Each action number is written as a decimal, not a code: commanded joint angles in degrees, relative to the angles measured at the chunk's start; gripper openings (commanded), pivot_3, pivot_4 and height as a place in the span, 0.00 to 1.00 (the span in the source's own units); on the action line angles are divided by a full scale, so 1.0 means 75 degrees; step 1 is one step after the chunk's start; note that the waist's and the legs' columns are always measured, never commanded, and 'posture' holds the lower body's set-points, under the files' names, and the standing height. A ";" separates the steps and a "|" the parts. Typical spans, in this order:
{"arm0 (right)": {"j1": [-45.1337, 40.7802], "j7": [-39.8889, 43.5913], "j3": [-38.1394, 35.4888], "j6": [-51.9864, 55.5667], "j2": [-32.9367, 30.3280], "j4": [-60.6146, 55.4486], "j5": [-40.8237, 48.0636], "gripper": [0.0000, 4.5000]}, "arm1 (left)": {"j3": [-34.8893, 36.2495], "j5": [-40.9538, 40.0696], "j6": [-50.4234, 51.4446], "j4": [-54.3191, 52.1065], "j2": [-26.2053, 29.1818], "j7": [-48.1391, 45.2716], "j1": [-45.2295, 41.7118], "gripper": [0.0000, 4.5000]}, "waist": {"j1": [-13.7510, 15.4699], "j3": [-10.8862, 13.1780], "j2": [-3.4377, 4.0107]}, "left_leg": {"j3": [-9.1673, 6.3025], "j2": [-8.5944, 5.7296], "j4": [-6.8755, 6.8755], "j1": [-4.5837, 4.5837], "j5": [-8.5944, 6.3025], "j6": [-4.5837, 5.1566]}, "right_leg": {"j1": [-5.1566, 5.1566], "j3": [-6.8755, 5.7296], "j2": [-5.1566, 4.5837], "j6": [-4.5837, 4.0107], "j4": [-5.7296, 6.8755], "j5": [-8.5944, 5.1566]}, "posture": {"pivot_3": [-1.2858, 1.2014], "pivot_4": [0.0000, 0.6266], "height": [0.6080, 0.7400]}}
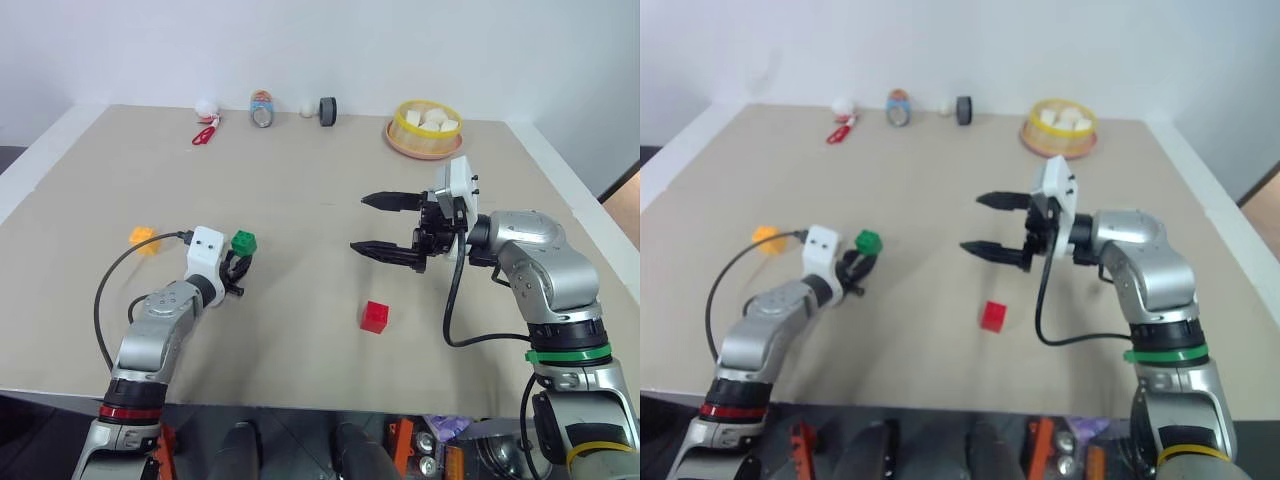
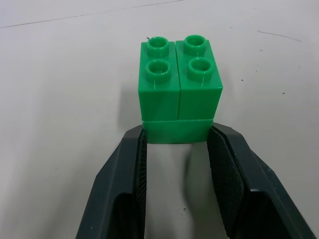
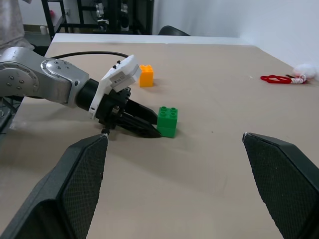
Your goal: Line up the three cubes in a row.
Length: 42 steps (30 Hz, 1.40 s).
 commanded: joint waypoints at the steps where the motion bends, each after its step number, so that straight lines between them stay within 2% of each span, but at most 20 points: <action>1: -0.0153 0.0018 -0.0062 -0.0119 -0.0029 -0.0102 0.0049 1.00 | 0.0052 0.0019 -0.0180 0.0045 0.0097 -0.0121 -0.0101 0.27 | -0.0002 0.0000 0.0000 | 0.0000 0.0000 -0.0001 0.0000 0.0000 0.0000 | -0.0001 0.0000 0.0000 0.0000 0.0000 0.0000 | 0.52 0.24 1.00; 6: -0.0123 0.0120 -0.0051 -0.0085 -0.0098 -0.0114 0.0057 1.00 | 0.0246 -0.0353 -0.1149 -0.0378 0.0387 -0.1042 0.0038 0.27 | -0.0019 0.0001 -0.0001 | 0.0003 0.0002 -0.0004 -0.0001 0.0000 0.0000 | -0.0008 0.0001 0.0001 -0.0003 0.0000 0.0001 | 0.52 0.24 1.00; 10: -0.0100 0.0528 0.0034 0.0003 -0.0344 -0.0157 0.0110 1.00 | 0.0298 -0.1168 -0.2233 -0.0889 0.1080 -0.3147 0.0438 0.27 | -0.0020 0.0002 0.0001 | 0.0015 0.0008 -0.0021 -0.0004 -0.0005 -0.0007 | -0.0022 0.0002 0.0000 -0.0018 -0.0001 -0.0011 | 0.52 0.24 1.00; 16: 0.0463 0.1341 0.0275 -0.0209 -0.0957 -0.0540 0.0054 1.00 | -0.0270 -0.1261 -0.3668 -0.0420 0.2031 -0.5599 0.0734 0.27 | -0.0021 0.0002 0.0001 | 0.0019 0.0015 -0.0038 -0.0005 -0.0020 -0.0021 | -0.0031 -0.0002 0.0003 -0.0033 0.0000 -0.0043 | 0.52 0.24 1.00; 21: 0.0886 0.1512 -0.0168 0.0192 -0.1368 -0.0954 0.0513 1.00 | -0.0641 -0.1234 -0.3960 0.0215 0.2274 -0.6695 0.0514 0.27 | -0.0020 0.0003 0.0002 | 0.0024 0.0015 -0.0033 -0.0013 -0.0032 -0.0027 | -0.0034 0.0001 -0.0001 -0.0025 0.0000 -0.0056 | 0.52 0.24 1.00; 28: 0.1286 0.1272 -0.0809 0.0500 -0.1887 -0.1237 0.0892 1.00 | -0.1046 -0.0861 -0.4635 0.1485 0.2142 -0.7496 -0.0193 0.27 | -0.0021 0.0003 0.0002 | 0.0025 0.0018 -0.0025 -0.0012 -0.0032 -0.0026 | -0.0035 0.0000 0.0000 -0.0026 0.0001 -0.0054 | 0.52 0.24 1.00; 32: 0.1463 0.1021 -0.1240 0.0726 -0.2028 -0.1416 0.1168 1.00 | -0.1291 -0.0797 -0.4699 0.2183 0.1703 -0.7638 -0.0837 0.27 | -0.0018 0.0004 0.0003 | 0.0024 0.0018 -0.0025 -0.0013 -0.0032 -0.0025 | -0.0035 -0.0002 0.0001 -0.0027 0.0002 -0.0053 | 0.52 0.24 1.00; 36: 0.1657 0.0869 -0.1321 0.0746 -0.2095 -0.1614 0.1195 1.00 | -0.1646 -0.0649 -0.4802 0.2612 0.1329 -0.8000 -0.1373 0.27 | -0.0016 0.0003 0.0001 | 0.0022 0.0016 -0.0021 -0.0019 -0.0033 -0.0023 | -0.0032 -0.0002 0.0002 -0.0021 0.0001 -0.0055 | 0.52 0.24 1.00; 42: 0.1721 0.0639 -0.1283 0.0798 -0.2079 -0.1776 0.1273 1.00 | -0.1956 -0.0424 -0.5047 0.2910 0.1249 -0.8482 -0.1557 0.27 | -0.0058 0.0004 0.0005 | 0.0021 0.0020 -0.0023 -0.0015 -0.0037 -0.0017 | -0.0035 0.0000 0.0011 -0.0017 0.0005 -0.0053 | 0.52 0.24 1.00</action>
